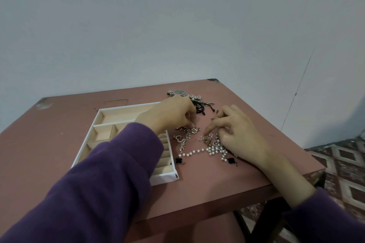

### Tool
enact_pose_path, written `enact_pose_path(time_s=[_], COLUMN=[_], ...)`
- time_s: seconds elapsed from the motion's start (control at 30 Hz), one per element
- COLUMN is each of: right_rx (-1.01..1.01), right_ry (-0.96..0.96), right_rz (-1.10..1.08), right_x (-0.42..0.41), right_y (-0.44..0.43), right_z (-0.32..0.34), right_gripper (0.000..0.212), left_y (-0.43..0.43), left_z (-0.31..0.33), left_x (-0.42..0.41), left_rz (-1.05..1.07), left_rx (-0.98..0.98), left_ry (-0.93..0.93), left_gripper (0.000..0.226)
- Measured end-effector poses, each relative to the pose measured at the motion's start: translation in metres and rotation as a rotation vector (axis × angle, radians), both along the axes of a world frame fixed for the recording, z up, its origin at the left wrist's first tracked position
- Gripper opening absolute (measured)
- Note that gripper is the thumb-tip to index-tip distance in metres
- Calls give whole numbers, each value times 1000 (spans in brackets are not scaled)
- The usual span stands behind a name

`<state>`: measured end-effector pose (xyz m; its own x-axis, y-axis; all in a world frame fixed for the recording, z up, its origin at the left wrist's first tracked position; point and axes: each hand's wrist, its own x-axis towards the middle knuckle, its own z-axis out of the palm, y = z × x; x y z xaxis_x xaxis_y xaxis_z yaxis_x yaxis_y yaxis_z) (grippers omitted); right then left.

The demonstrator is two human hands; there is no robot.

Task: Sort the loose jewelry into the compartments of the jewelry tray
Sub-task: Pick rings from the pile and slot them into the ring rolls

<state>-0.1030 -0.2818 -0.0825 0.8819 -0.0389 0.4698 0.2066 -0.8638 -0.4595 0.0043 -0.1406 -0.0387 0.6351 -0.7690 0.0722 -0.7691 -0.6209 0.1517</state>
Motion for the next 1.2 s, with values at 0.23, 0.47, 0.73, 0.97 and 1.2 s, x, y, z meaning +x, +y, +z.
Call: enact_pose_path(time_s=[0.23,0.47,0.73,0.97,1.2], right_rx=[35,54,20,-248,-406], right_ry=[-40,-90,40,300,414], right_rz=[-55,-85,44,166,237], right_x=[0,1,6,25,36], right_y=[0,-2,-4,-10,-6], right_z=[1,0,18,41,48], right_gripper=[42,35,20,13,3], left_y=[-5,-3,11,22,26], left_z=[-3,-12,-3,-10,-13], left_x=[-1,-6,-13,-19,-20], left_rz=[-79,-115,-31,-76,-118], left_rx=[171,291,9,-88,-92], left_ry=[-154,-346,-482,-549,-602], left_gripper=[15,22,20,24,10])
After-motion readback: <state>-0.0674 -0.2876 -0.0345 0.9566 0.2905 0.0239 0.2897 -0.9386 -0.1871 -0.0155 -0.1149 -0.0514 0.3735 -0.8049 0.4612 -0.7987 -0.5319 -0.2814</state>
